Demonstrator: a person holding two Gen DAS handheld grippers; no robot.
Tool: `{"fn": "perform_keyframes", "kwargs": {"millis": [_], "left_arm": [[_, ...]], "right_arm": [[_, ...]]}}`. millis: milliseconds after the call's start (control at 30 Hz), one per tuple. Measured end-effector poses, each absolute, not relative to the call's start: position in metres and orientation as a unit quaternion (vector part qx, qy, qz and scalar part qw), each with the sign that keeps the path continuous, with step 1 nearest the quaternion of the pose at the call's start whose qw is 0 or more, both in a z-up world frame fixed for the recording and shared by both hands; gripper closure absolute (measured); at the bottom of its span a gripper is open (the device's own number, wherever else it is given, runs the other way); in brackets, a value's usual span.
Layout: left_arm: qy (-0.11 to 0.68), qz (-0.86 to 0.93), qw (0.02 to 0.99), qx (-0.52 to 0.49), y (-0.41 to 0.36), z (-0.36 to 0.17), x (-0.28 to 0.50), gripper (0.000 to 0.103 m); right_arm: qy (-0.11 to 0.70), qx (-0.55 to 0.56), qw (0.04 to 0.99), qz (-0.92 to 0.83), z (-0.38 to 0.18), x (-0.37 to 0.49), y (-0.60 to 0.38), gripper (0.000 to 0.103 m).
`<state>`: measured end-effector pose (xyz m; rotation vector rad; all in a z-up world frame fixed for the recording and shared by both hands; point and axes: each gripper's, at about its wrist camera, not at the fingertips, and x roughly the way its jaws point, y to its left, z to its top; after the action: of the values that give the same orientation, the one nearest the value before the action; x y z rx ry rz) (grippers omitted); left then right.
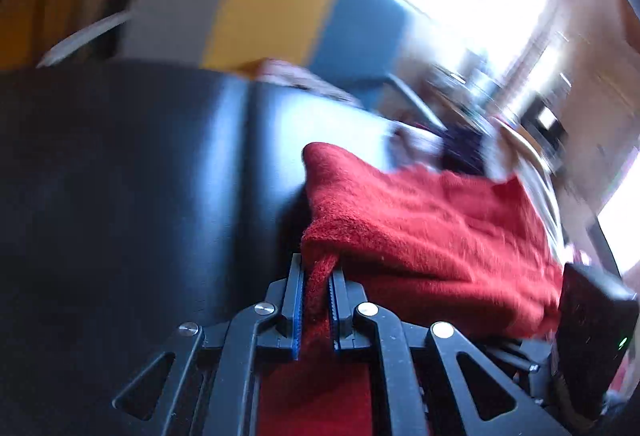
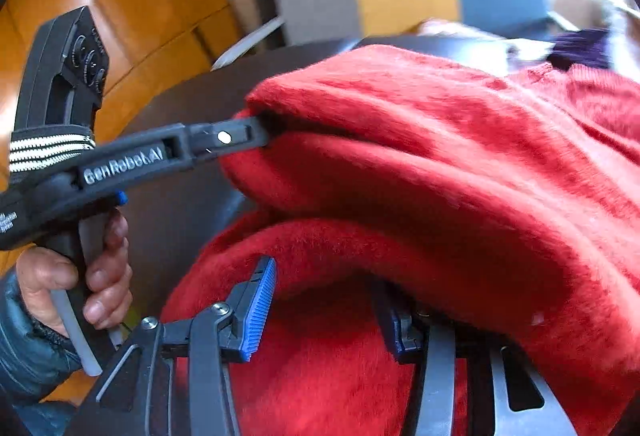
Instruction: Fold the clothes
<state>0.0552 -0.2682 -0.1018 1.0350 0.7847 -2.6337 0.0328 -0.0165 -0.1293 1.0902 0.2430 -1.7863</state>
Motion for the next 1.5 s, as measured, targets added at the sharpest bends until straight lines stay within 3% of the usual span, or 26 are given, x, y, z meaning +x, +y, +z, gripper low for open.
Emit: {"fn": "perform_keyframes", "kwargs": {"millis": [200, 267, 367, 467, 633, 800, 867, 1033, 1233, 1367, 1433, 1500], "left_arm": [[0.296, -0.864, 0.237, 0.333, -0.358, -0.11, 0.155, 0.094], [0.306, -0.849, 0.272, 0.333, -0.377, -0.113, 0.185, 0.093], [0.31, -0.835, 0.29, 0.35, -0.389, -0.118, 0.213, 0.086], [0.29, -0.827, 0.3, 0.378, -0.386, -0.122, 0.228, 0.08], [0.306, -0.834, 0.299, 0.349, -0.378, -0.106, 0.247, 0.077], [0.275, -0.884, 0.222, 0.307, -0.338, -0.072, 0.211, 0.072], [0.239, -0.901, 0.161, 0.324, -0.313, -0.069, 0.18, 0.065], [0.132, -0.903, 0.08, 0.4, -0.241, -0.087, 0.12, 0.062], [0.005, -0.886, 0.017, 0.463, -0.195, -0.113, 0.068, 0.059], [-0.004, -0.89, 0.018, 0.456, -0.206, -0.127, 0.051, 0.051], [0.023, -0.89, 0.017, 0.454, -0.216, -0.131, 0.046, 0.054], [0.047, -0.893, 0.032, 0.447, -0.228, -0.131, 0.043, 0.082]], "right_arm": [[0.161, 0.453, 0.583, -0.655, -0.143, 0.09, -0.095, 0.054], [0.198, 0.44, 0.607, -0.631, -0.148, 0.115, -0.115, 0.043], [0.214, 0.429, 0.641, -0.6, -0.14, 0.139, -0.12, 0.042], [0.213, 0.435, 0.648, -0.588, -0.128, 0.138, -0.108, 0.041], [0.137, 0.412, 0.636, -0.638, -0.079, 0.087, -0.058, 0.037], [0.121, 0.41, 0.546, -0.72, -0.075, -0.018, -0.118, 0.037], [0.117, 0.418, 0.512, -0.741, -0.078, -0.046, -0.119, 0.037], [0.11, 0.468, 0.47, -0.741, -0.105, -0.096, -0.139, 0.037], [0.166, 0.508, 0.458, -0.71, -0.145, -0.126, -0.184, 0.037], [0.185, 0.489, 0.461, -0.716, -0.163, -0.134, -0.195, 0.029], [0.194, 0.463, 0.467, -0.728, -0.167, -0.133, -0.195, 0.025], [0.199, 0.441, 0.467, -0.74, -0.17, -0.133, -0.196, 0.023]]}}
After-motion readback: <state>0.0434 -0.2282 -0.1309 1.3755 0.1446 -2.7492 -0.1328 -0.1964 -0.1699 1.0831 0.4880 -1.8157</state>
